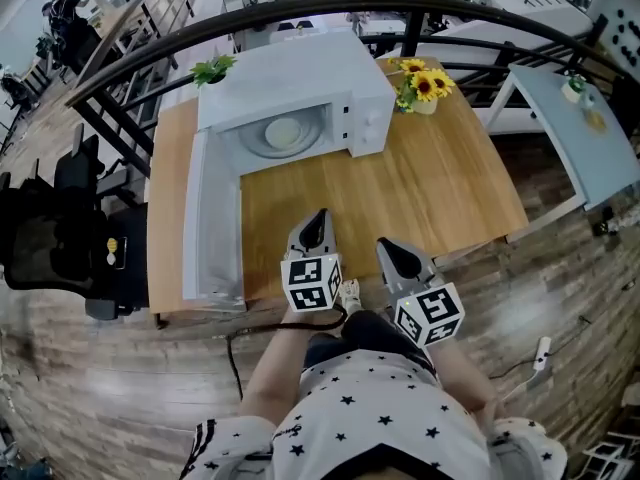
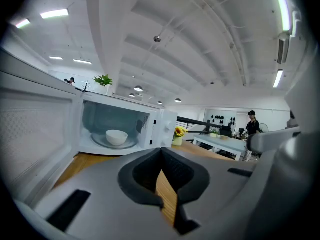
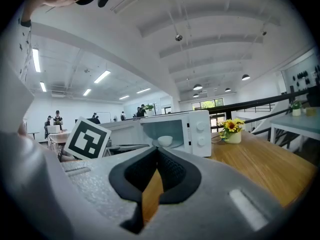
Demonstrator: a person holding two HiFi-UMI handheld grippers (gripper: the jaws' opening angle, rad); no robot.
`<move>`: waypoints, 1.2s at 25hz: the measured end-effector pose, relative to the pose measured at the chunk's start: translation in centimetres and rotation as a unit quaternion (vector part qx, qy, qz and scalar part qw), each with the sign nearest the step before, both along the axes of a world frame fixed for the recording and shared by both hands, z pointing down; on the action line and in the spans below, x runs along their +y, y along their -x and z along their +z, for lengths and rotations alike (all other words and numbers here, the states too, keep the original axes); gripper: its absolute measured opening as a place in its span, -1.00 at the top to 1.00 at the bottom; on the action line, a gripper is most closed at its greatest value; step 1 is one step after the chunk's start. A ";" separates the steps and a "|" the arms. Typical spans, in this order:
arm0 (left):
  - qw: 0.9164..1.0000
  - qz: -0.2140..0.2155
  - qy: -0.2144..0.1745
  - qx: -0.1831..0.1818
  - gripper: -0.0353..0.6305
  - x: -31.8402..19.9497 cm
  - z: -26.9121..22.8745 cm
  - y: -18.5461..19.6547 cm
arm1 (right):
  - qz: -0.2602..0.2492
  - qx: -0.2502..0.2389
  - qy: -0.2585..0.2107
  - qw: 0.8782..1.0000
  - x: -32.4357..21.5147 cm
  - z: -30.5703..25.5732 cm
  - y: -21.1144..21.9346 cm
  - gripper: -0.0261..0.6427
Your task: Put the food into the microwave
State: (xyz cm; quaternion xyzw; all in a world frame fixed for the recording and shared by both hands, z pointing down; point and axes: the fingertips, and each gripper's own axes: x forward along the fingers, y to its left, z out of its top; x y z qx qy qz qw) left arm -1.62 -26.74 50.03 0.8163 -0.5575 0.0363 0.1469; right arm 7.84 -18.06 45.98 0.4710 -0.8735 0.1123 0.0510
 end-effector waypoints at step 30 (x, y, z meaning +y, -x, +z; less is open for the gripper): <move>1.000 0.003 0.002 -0.003 0.88 17.1 -3.2 4.6 | -0.054 -0.003 -0.016 0.998 10.2 -0.9 4.3 0.90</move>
